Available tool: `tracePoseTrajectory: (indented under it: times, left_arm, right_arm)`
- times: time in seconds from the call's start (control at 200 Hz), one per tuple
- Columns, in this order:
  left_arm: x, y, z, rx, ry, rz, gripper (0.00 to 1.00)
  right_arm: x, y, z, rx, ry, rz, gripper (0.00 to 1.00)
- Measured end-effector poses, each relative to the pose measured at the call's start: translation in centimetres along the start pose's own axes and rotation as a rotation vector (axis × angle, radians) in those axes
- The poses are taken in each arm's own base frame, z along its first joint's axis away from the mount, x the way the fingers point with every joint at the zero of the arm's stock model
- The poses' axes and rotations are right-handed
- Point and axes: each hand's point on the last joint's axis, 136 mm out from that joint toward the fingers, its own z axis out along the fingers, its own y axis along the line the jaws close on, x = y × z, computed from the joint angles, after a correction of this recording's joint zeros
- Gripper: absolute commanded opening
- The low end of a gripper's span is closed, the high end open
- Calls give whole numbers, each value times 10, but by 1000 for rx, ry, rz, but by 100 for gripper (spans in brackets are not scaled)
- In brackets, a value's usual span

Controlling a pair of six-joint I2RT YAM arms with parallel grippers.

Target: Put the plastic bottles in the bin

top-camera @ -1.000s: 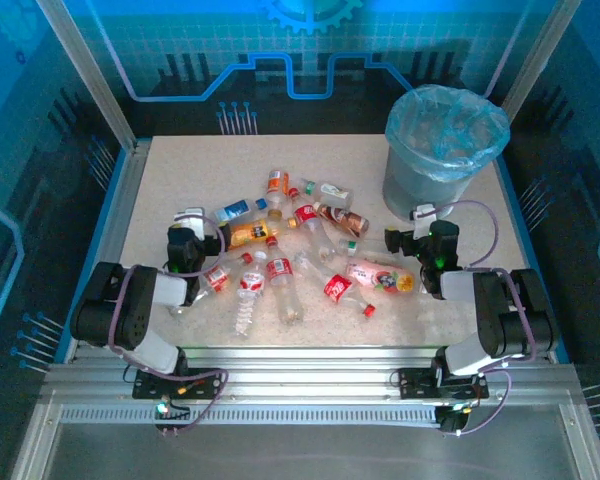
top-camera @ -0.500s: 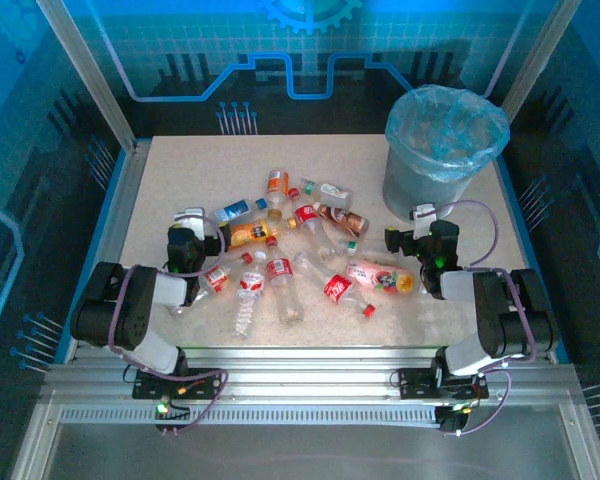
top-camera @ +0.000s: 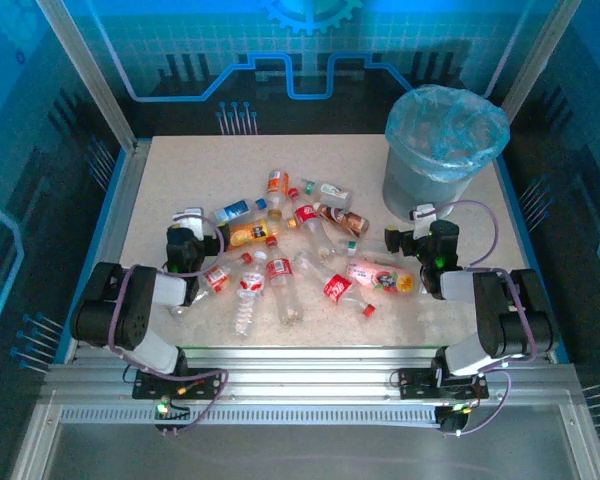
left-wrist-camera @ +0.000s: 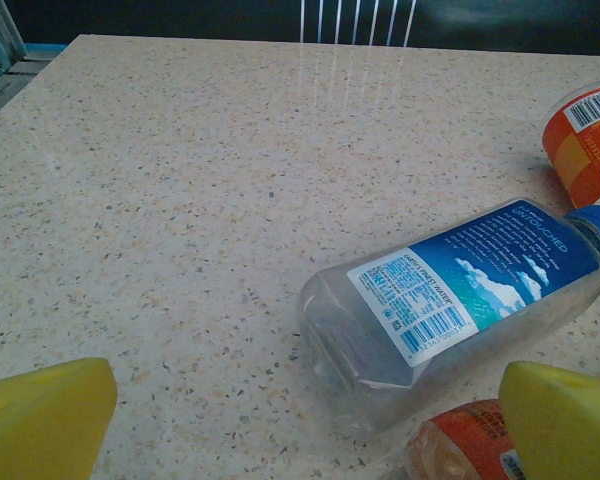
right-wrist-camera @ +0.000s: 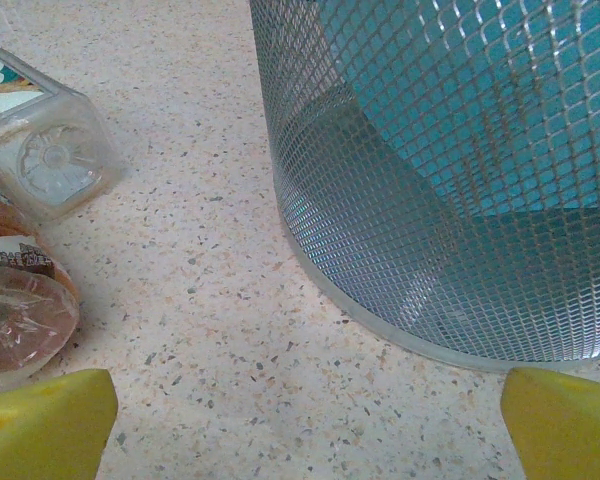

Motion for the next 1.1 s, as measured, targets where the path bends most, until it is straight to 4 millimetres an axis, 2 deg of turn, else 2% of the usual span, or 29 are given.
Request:
tracePoseTrajectory:
  times: [0.275, 0.365, 0.43, 0.625, 0.95, 1.101]
  left_arm:
    - [-1, 0, -1, 0, -6, -1, 99]
    - [-6, 0, -7, 1, -24, -3, 99]
    - [-16, 1, -15, 0, -54, -6, 99]
    - [-61, 3, -42, -11, -168, -25, 99]
    - [-104, 4, -59, -32, -139, -96, 99]
    - [-114, -3, -67, -28, -83, -119, 96]
  right_arm:
    - [1, 0, 0, 1, 7, 1, 99]
    - [-1, -2, 1, 7, 24, 5, 97]
    - [-8, -3, -2, 15, 20, 5, 96]
    - [-30, -3, -14, 49, -1, -9, 96]
    - [-33, 2, -38, 79, 54, -23, 94]
    - [-43, 7, -50, 73, 95, 0, 94]
